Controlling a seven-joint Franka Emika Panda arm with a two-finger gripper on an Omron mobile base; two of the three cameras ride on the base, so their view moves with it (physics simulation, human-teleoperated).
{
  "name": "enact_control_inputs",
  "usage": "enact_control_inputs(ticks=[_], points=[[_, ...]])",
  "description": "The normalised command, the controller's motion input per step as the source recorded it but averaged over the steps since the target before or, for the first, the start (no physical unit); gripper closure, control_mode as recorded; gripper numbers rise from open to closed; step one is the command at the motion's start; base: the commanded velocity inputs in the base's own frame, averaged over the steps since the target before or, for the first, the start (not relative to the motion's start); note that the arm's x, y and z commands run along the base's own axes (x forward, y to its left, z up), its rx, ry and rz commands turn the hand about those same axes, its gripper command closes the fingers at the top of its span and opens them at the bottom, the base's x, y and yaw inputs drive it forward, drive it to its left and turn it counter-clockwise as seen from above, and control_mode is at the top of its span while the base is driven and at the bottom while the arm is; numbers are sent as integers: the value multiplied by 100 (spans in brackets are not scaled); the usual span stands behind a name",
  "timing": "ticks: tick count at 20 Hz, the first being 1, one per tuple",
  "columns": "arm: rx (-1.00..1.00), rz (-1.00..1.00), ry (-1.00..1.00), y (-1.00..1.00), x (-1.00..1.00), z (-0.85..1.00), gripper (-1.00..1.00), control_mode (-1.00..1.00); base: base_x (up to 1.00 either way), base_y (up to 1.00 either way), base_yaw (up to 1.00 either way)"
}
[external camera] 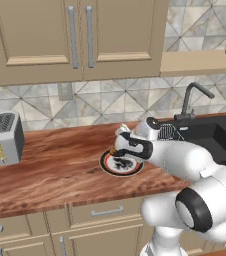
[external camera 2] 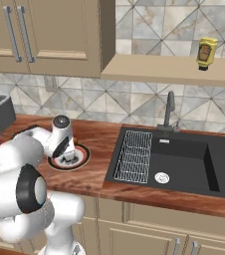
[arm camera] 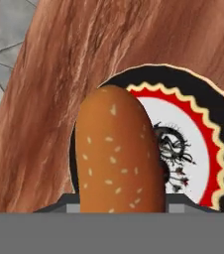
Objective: Move the hot dog bun to the plate on the dining table and place the condiment next to that plate. Then navigate to the fridge and take the sausage and place it on the plate as well.
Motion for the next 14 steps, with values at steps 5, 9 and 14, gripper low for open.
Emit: enact_control_inputs(ticks=[5, 9, 14], points=[[4, 23, 8, -38, -73, 100, 100, -100, 0, 0, 0], [-1, 33, 24, -7, -60, 92, 100, -100, 0, 0, 0], [-13, 45, 18, 0, -47, 70, 100, -100, 0, 0, 0]])
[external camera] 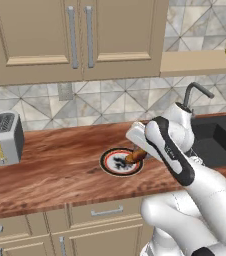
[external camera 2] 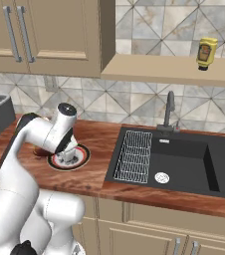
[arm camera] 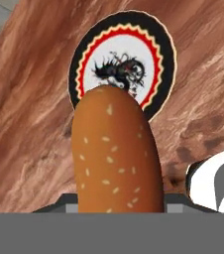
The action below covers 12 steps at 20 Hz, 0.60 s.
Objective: Move the hot dog bun to the plate on the dining table and place the condiment next to that plate. Then navigate to the fridge and take the sausage and place it on the plate as well.
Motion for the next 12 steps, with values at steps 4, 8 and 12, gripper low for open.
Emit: enact_control_inputs(ticks=[4, 8, 12], points=[[-23, 50, -5, -2, -49, 44, 100, -100, 0, 0, 0], [-23, 40, -25, -33, -53, 29, 100, -100, 0, 0, 0], [-19, 23, -20, -32, -21, 5, 100, -100, 0, 0, 0]])
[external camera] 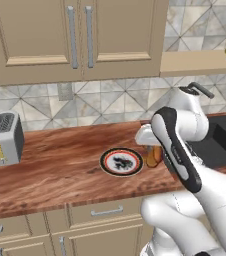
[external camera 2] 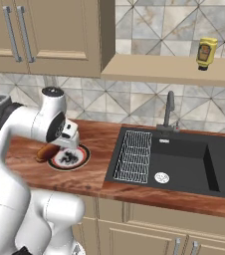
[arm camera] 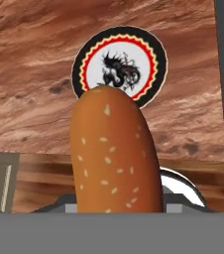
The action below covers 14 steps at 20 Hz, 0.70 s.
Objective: Move the hot dog bun to the plate on the dining table and place the condiment next to that plate. Then navigate to the fridge and take the sausage and place it on the plate as well.
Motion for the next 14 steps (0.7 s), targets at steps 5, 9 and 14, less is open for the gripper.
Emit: enact_control_inputs(ticks=[5, 9, 14], points=[[-11, 9, -5, -25, 0, 0, 100, -100, 0, 0, 0], [-11, 4, -6, -11, 3, 0, 100, -100, 0, 0, 0], [-4, 0, 0, 0, 0, 0, 100, 100, -26, 2, 0]])
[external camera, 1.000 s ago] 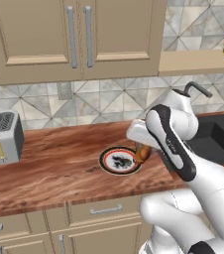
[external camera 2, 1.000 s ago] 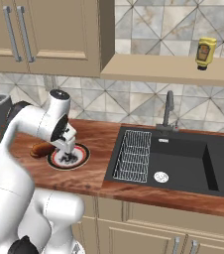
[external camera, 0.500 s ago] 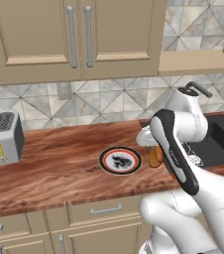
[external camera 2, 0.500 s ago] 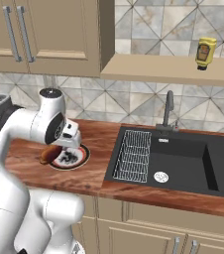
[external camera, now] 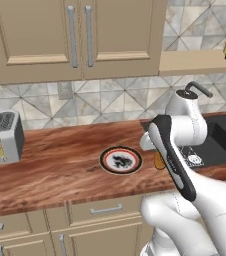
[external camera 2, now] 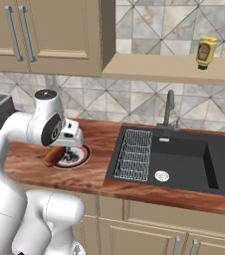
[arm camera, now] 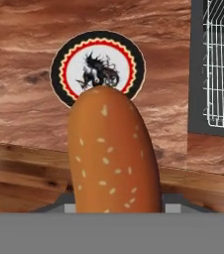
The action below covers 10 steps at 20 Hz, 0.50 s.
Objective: Move the hot dog bun to the plate on the dining table and place the condiment next to that plate. Then navigate to the fridge and take the sausage and place it on the plate as well.
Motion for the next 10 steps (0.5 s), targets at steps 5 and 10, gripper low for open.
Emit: enact_control_inputs(ticks=[5, 10], points=[[0, 0, 0, 0, 0, 0, 100, 100, -100, 2, -5], [0, 0, 0, 0, 0, 0, 100, 100, -97, -2, -25]])
